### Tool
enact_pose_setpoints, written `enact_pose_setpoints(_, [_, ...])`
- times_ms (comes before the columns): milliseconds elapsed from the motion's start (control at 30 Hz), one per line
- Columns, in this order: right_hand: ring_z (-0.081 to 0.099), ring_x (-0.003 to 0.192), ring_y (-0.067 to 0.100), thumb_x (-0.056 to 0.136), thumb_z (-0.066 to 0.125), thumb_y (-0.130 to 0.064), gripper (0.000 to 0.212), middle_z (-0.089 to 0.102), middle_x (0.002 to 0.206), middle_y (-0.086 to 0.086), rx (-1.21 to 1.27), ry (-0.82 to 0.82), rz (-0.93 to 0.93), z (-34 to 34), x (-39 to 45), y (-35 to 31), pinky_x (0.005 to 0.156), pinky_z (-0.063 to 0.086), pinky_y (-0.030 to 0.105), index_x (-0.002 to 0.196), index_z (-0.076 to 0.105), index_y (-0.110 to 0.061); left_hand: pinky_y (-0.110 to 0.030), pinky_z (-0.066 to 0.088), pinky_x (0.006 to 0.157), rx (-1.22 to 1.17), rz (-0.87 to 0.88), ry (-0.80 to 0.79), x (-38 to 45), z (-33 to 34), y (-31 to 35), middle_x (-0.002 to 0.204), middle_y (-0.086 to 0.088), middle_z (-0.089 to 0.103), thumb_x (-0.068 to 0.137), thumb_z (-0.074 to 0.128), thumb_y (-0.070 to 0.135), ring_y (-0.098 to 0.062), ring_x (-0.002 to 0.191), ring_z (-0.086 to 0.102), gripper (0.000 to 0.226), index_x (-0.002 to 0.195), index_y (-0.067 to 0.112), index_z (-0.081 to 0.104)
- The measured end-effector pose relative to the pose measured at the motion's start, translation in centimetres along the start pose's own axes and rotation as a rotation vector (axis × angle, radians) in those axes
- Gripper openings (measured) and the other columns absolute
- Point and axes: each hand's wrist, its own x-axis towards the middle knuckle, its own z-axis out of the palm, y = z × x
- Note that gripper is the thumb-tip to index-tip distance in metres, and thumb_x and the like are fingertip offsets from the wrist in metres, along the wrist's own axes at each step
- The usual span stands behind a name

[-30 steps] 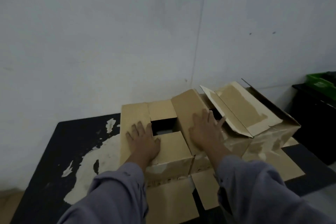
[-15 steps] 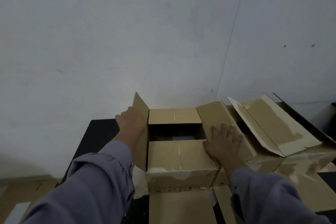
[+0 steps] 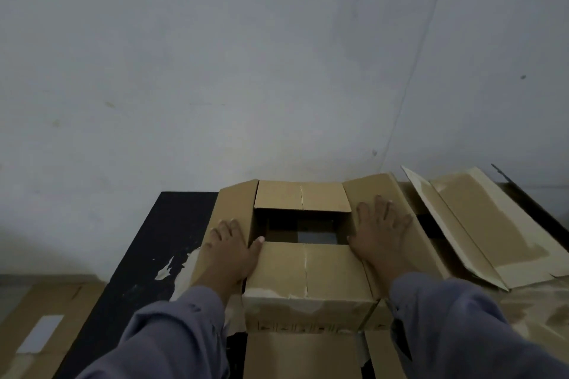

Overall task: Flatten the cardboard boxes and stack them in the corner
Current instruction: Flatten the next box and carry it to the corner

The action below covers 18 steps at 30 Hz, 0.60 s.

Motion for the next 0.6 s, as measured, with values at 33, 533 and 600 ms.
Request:
enact_pose_setpoints(33, [0.006, 0.144, 0.042, 0.083, 0.059, -0.038, 0.066, 0.007, 0.157, 0.015, 0.0, 0.008, -0.043, 0.1, 0.8, -0.1, 0.11, 0.003, 0.068, 0.139, 0.027, -0.026, -0.051, 0.022, 0.115, 0.008, -0.01, 0.01, 0.1, 0.0, 0.2, 0.16, -0.018, 0.006, 0.093, 0.016, 0.067, -0.037, 0.146, 0.012, 0.086, 0.154, 0.007, 0.003])
enact_pose_setpoints(533, [0.055, 0.081, 0.027, 0.095, 0.041, -0.007, 0.026, 0.054, 0.101, 0.01, 0.52, 0.306, -0.5, -2.2, 11.1, -0.7, 0.069, 0.052, 0.042, 0.114, 0.047, -0.024, -0.038, 0.027, 0.106, 0.239, 0.316, 0.096, -2.2, 0.1, 11.4, 0.137, -0.006, 0.052, 0.098, 0.016, 0.059, -0.023, 0.125, 0.045, 0.063, 0.133, 0.02, 0.05])
enact_pose_setpoints(600, [0.056, 0.081, 0.028, 0.094, 0.039, -0.002, 0.034, 0.053, 0.105, 0.01, 0.538, 0.28, -0.478, -2.5, 11.9, -0.5, 0.068, 0.05, 0.038, 0.119, 0.05, -0.023, -0.036, 0.033, 0.092, 0.273, 0.329, 0.059, -2.8, 0.0, 11.9, 0.116, -0.006, 0.06, 0.093, 0.017, 0.068, -0.022, 0.103, 0.053, 0.067, 0.118, 0.019, 0.056])
